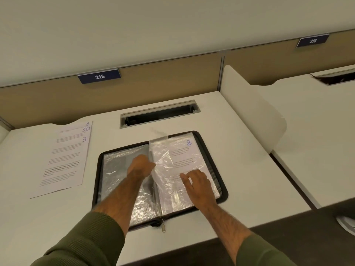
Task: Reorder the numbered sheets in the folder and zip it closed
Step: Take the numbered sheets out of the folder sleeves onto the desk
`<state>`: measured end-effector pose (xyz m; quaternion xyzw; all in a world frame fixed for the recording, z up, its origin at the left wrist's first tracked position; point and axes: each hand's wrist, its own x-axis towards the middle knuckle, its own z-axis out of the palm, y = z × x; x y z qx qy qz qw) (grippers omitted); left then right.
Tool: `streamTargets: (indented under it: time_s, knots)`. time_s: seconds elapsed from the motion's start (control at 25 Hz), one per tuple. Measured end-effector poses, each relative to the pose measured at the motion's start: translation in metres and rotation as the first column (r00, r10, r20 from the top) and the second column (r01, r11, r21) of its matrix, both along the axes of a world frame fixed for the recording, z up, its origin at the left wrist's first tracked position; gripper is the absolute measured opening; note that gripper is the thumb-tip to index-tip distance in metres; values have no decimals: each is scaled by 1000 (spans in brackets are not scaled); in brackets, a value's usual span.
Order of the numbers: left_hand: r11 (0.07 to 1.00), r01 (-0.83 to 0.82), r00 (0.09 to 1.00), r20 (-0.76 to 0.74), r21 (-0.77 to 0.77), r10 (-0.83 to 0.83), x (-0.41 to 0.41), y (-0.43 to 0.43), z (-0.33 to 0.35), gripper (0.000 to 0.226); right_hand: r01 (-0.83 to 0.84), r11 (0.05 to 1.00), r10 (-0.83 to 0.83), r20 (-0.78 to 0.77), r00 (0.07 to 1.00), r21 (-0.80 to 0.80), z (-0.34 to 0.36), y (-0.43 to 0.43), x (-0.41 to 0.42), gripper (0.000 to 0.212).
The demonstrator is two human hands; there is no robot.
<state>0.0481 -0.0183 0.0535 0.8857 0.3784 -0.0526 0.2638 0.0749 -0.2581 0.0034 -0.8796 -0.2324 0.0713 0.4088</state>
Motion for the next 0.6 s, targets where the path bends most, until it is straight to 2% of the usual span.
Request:
streamTargets:
  time_s: [0.12, 0.28, 0.48, 0.6]
  knots:
    - [997, -60, 998, -30, 40, 61, -43, 38, -3, 28, -1, 995, 7, 63, 998, -99, -7, 1, 7, 77]
    - [987, -135, 984, -102, 88, 144, -88, 77, -5, 25, -15, 976, 33, 78, 996, -218, -11, 9, 16, 54]
    - [953, -201, 960, -148, 228, 238, -115, 96, -9, 13, -45, 945, 81, 99, 992, -323, -6, 26, 26, 47]
    - [944, -228, 943, -188, 239, 276, -127, 110, -13, 9, -40, 931, 96, 137, 986, -364, -6, 38, 33, 44]
